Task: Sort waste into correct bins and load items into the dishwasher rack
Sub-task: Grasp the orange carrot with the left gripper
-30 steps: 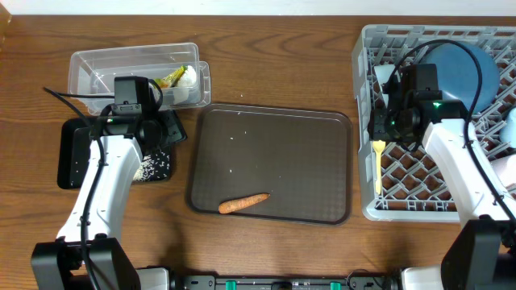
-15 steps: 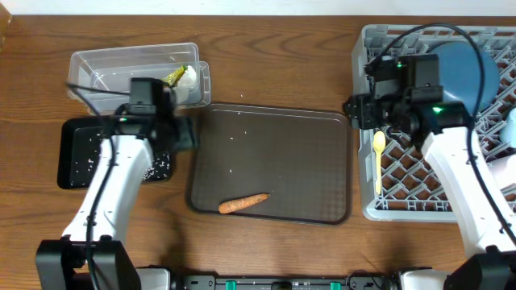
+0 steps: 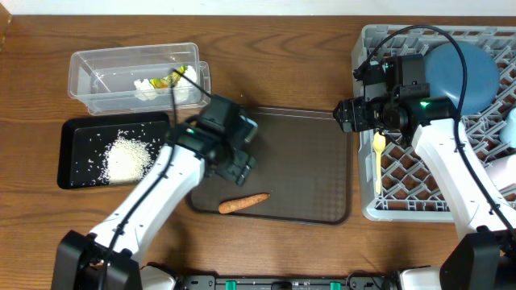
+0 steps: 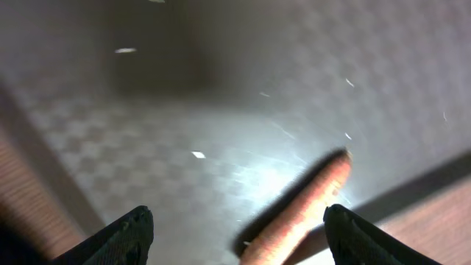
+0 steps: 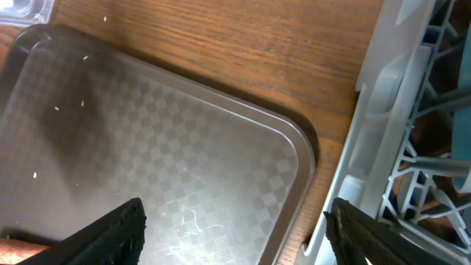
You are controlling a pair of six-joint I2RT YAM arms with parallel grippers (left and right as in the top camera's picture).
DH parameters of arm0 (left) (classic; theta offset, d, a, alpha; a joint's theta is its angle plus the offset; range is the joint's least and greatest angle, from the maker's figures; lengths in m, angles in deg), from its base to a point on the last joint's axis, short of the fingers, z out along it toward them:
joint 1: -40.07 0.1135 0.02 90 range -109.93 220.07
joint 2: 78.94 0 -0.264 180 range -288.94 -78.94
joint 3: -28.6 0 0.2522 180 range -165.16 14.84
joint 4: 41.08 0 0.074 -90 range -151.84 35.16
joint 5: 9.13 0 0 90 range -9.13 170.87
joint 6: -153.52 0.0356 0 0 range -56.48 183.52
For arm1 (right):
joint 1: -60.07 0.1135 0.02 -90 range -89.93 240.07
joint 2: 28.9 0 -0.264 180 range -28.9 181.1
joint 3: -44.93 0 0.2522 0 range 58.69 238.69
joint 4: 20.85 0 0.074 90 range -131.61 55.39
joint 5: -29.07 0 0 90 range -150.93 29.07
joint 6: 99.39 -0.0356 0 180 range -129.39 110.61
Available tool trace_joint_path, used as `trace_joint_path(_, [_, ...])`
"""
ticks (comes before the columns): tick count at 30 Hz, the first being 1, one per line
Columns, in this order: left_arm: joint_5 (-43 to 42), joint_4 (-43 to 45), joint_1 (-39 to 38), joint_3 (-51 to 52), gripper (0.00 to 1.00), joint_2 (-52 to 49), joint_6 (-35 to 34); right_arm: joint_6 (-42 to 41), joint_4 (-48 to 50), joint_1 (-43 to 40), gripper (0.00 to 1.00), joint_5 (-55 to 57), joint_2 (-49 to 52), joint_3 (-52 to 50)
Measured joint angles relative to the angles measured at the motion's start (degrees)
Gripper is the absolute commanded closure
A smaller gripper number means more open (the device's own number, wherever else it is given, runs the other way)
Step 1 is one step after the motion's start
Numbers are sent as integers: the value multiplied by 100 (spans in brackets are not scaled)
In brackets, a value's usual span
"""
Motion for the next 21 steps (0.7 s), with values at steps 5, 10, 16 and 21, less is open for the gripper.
trace_joint_path(5, [160, 35, -603, 420, 23, 0, 352, 0, 22, 0, 21, 26, 0, 0])
trace_joint_path(10, [605, 243, -887, 874, 23, 0, 487, 0, 22, 0, 20, 31, 0, 0])
trace_joint_path(16, [780, 461, -887, 1119, 23, 0, 505, 0, 22, 0, 21, 42, 0, 0])
trace_joint_path(21, [817, 817, -887, 1349, 24, 0, 503, 0, 22, 0, 20, 42, 0, 0])
